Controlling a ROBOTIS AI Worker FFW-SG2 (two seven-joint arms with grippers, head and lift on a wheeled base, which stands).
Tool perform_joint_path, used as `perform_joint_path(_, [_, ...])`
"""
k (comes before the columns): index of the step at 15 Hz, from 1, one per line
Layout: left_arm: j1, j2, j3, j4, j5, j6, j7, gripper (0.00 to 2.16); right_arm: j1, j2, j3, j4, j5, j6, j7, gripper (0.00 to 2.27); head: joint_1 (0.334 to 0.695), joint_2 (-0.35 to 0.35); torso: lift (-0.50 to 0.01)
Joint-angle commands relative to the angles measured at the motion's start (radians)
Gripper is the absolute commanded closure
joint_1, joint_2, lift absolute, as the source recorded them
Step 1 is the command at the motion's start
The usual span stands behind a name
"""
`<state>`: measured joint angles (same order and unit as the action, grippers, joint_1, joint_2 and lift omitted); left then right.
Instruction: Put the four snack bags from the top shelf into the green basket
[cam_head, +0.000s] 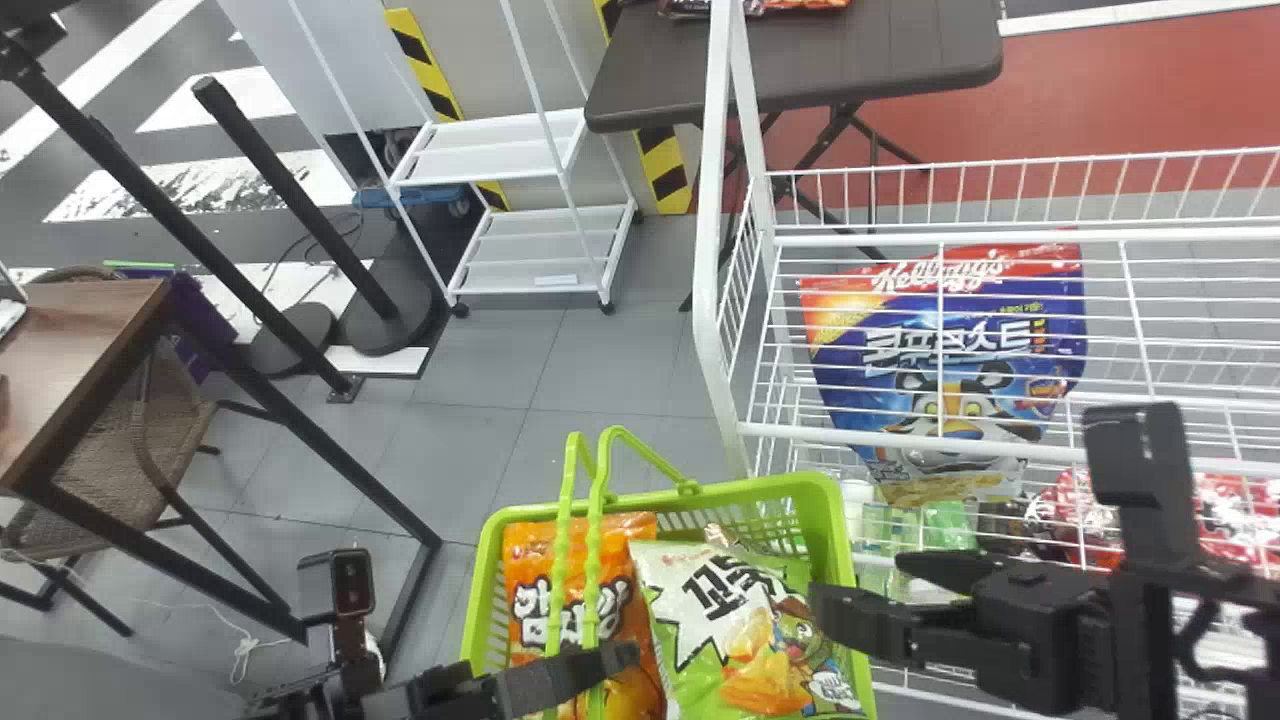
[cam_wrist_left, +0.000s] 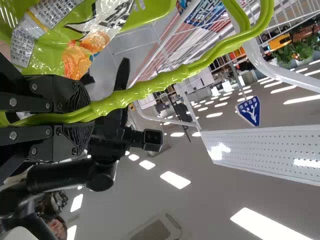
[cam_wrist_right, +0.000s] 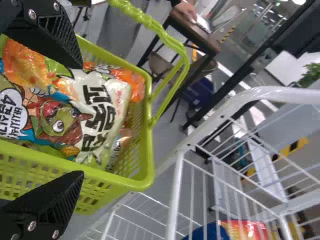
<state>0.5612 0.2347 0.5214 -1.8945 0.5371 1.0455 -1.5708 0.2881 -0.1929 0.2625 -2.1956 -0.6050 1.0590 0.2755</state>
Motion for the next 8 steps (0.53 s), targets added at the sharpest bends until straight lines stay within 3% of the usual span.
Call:
perform_joint_path(1, [0.000, 0.002, 0.000, -0.003, 0.001, 0.003, -0.010, 2.15, 0.103, -0.002, -0.031, -0.084, 0.177, -0.170, 0.004, 0.05, 0.695, 0.350, 0.000])
perform_joint_path(6, [0.008, -0.003, 0.003, -0.011, 0.003, 0.009, -0.010, 2.15, 0.218, 0.003, -0.147, -0.127, 0.472, -0.535, -0.013, 0.05, 0.695, 0.350, 0.000])
perform_joint_path(8, [0.011, -0.005, 0.005, -0.011, 0.004, 0.009, -0.010, 2.15, 0.253, 0.012, -0.209, -0.087, 0.518, -0.679, -0.012, 0.05, 0.695, 0.288, 0.000])
